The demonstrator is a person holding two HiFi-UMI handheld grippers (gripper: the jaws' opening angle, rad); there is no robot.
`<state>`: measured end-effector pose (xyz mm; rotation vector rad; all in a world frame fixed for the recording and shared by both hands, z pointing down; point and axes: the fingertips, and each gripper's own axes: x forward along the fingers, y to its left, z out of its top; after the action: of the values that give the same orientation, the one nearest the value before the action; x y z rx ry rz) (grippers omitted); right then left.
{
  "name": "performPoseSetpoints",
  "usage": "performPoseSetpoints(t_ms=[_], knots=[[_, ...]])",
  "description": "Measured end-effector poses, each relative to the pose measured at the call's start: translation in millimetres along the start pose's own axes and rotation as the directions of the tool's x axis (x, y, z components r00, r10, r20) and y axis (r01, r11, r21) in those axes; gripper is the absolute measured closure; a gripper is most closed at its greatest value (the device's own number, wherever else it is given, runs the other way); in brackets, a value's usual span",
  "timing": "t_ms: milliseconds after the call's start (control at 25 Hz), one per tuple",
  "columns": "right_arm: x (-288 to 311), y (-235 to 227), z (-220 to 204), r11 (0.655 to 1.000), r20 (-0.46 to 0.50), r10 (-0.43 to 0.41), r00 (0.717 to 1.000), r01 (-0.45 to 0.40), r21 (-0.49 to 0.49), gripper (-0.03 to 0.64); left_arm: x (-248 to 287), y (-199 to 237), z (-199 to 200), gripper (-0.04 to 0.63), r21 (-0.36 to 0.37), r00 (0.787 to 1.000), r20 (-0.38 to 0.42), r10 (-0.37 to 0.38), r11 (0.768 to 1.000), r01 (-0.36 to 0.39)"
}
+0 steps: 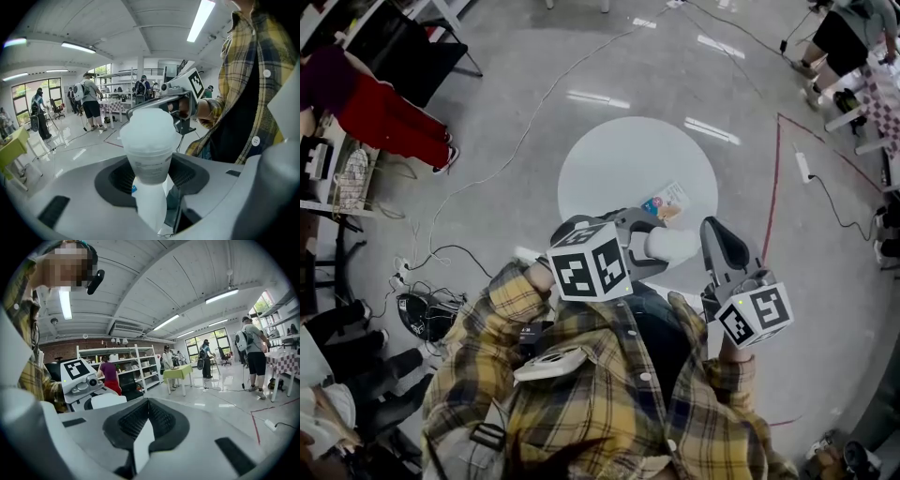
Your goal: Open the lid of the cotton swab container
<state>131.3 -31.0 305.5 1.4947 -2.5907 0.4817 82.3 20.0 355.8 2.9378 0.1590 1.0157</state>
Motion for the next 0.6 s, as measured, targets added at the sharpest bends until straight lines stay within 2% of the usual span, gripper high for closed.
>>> performPoseSetpoints(t_ms=[600], knots=[[-0.9,0.8,5.2,1.000,0.006,-0.006,1.000,0.006,-0.002,0.600,1.5,-5.4,-3.1,0.374,-0.013,0.999,-0.002,-0.045,0.999,0.045]])
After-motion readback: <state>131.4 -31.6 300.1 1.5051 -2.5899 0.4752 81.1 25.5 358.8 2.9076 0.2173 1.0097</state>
